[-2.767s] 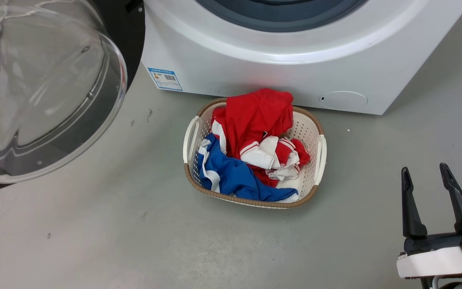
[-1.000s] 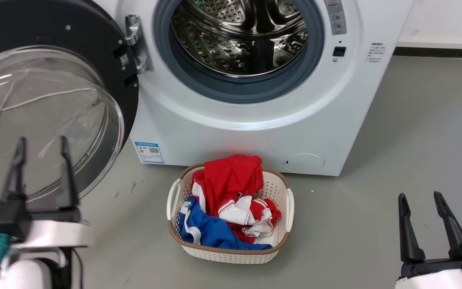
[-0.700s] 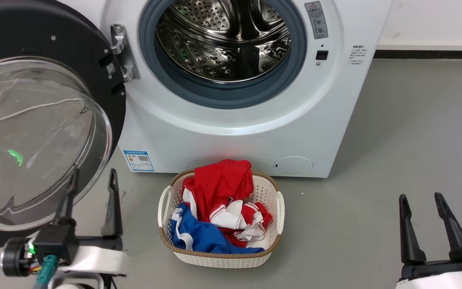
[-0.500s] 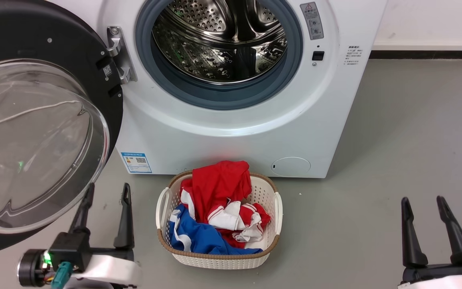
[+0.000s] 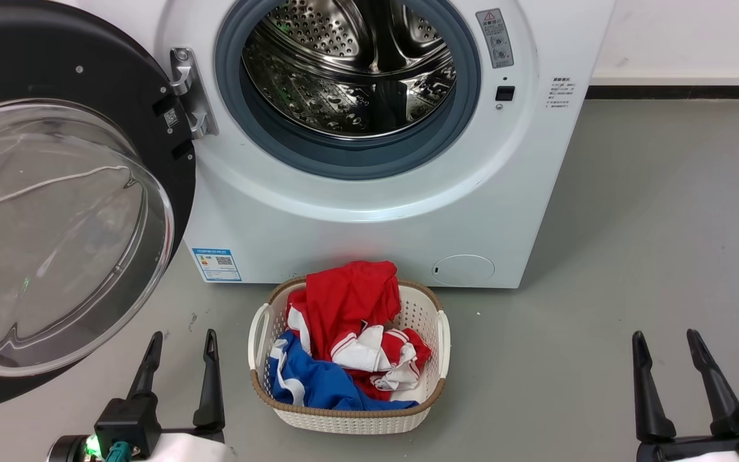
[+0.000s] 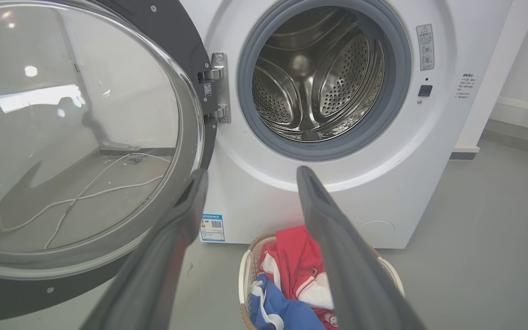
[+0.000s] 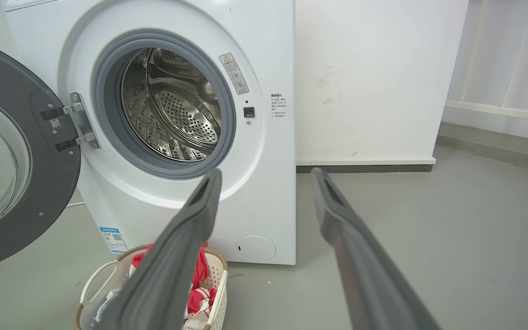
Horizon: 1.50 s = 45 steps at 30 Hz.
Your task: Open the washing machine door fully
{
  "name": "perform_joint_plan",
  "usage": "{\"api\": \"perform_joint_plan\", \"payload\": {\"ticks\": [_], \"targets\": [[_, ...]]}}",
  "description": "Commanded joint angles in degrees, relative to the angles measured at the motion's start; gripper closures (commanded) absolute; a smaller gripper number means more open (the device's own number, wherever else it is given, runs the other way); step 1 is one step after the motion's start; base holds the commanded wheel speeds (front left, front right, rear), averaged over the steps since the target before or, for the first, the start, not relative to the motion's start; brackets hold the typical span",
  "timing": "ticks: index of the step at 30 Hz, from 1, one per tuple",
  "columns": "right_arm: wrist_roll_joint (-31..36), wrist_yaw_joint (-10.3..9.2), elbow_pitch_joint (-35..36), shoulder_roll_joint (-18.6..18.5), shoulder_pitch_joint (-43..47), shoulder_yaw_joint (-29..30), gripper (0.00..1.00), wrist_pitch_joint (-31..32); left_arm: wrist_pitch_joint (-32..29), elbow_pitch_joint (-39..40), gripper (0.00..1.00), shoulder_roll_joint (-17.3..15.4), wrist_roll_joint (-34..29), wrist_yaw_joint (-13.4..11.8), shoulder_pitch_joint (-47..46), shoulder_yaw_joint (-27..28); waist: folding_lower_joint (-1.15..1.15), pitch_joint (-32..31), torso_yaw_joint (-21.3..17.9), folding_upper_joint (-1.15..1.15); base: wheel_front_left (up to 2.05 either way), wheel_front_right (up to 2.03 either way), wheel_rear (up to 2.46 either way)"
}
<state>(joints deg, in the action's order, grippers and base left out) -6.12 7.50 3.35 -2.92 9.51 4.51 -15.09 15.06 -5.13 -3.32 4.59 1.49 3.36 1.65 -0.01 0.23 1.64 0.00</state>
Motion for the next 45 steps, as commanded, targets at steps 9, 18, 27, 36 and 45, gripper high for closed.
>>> {"api": "perform_joint_plan", "payload": {"ticks": [9, 18, 27, 36, 45], "targets": [[-0.4, -0.01, -1.0, 0.1, 1.1, -0.6, 0.0, -0.1, 0.2, 0.1, 0.0, 0.2, -0.1, -1.4, 1.7, -0.6, 0.01, -0.3, 0.1, 0.0, 0.0, 0.0, 0.0], [-0.5, -0.01, -1.3, 0.1, 1.2, -0.5, 0.0, -0.1, 0.2, -0.2, 0.0, 0.3, -0.2, -2.2, 2.2, -0.6, 0.01, -0.6, 0.2, 0.0, 0.0, 0.0, 0.0], [-4.1, 0.0, -3.6, -0.1, 0.6, -0.8, 1.0, 0.7, -1.6, -3.2, 1.0, 0.5, 3.5, -1.6, 1.4, -0.1, 0.01, -0.7, 0.2, 0.0, 0.0, 0.0, 0.0], [-15.1, 0.0, -5.4, -0.8, -1.6, -1.2, 1.0, 2.7, -4.0, -3.7, 1.0, 0.5, 14.1, -0.7, 0.2, 0.4, 0.01, -0.6, 0.0, 0.0, 0.0, 0.0, 0.0], [-24.8, 0.0, -6.9, -1.2, -3.5, -1.5, 1.0, 4.6, -6.1, -4.2, 1.0, 0.5, 23.5, 0.2, -1.1, 0.8, 0.01, -0.6, -0.1, 0.0, 0.0, 0.0, 0.0]]}}
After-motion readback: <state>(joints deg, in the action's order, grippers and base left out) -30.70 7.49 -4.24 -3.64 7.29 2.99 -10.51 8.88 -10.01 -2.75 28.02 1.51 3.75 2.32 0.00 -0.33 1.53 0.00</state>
